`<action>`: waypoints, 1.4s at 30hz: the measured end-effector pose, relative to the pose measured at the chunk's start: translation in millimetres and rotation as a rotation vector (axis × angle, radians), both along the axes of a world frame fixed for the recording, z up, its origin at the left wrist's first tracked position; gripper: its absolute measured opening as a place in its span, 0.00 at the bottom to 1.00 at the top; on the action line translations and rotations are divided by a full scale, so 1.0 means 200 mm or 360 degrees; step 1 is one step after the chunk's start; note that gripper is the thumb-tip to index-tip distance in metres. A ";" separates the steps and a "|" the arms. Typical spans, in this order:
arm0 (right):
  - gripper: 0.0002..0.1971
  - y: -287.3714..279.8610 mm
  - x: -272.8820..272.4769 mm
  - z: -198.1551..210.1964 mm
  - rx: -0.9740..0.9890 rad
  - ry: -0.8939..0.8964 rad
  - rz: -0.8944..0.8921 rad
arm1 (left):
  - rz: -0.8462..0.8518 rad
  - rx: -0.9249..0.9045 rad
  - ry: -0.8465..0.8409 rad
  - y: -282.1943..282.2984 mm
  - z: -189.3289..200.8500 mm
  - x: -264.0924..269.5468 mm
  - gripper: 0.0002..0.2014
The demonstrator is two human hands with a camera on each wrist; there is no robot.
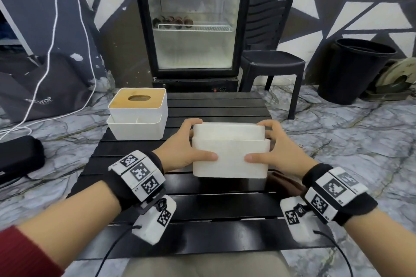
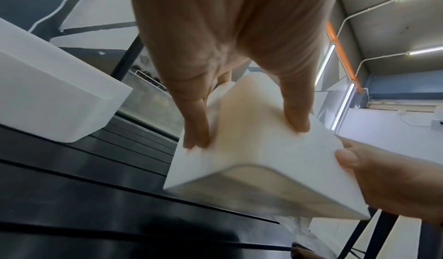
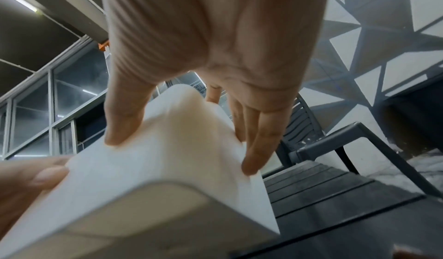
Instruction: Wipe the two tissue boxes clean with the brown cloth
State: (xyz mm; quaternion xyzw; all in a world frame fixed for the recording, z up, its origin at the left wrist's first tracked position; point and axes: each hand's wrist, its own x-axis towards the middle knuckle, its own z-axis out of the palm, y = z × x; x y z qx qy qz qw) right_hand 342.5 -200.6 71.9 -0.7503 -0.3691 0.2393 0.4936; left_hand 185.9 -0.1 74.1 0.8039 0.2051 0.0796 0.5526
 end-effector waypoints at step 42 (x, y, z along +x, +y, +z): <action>0.43 0.31 0.80 -0.21 -0.0364 -0.0583 -0.0074 | -0.0041 0.0361 -0.0073 0.25 -0.33 0.87 0.50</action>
